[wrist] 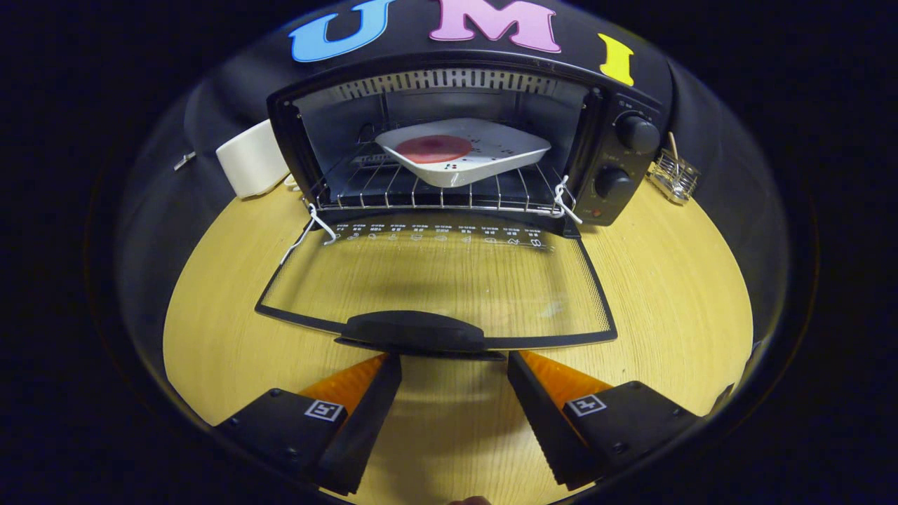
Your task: Open the toaster oven, put the food inside, and close the toaster oven door.
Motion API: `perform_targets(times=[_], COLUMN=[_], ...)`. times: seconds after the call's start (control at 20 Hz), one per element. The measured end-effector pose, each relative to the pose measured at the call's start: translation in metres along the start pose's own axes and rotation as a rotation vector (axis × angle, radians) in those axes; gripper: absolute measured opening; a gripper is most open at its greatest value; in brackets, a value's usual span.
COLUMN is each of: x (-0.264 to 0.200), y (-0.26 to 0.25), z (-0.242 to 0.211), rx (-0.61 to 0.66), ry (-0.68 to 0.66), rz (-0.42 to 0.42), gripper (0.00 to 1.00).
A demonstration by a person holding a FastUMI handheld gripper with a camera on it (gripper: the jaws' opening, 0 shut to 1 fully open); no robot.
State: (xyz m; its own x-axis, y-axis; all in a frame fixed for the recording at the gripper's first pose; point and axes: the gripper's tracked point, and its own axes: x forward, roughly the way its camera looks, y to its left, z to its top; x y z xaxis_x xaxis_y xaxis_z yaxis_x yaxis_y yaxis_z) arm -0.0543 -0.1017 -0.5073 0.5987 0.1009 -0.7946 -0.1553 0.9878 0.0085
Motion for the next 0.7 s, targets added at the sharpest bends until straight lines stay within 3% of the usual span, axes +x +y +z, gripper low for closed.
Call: perform_targets(times=[0.35, 0.7], x=[-0.032, -0.06], y=[0.003, 0.003], z=[0.029, 0.129], rx=[-0.004, -0.068], ry=[-0.063, -0.272], rz=[0.074, 0.062], gripper=[0.99, 0.99])
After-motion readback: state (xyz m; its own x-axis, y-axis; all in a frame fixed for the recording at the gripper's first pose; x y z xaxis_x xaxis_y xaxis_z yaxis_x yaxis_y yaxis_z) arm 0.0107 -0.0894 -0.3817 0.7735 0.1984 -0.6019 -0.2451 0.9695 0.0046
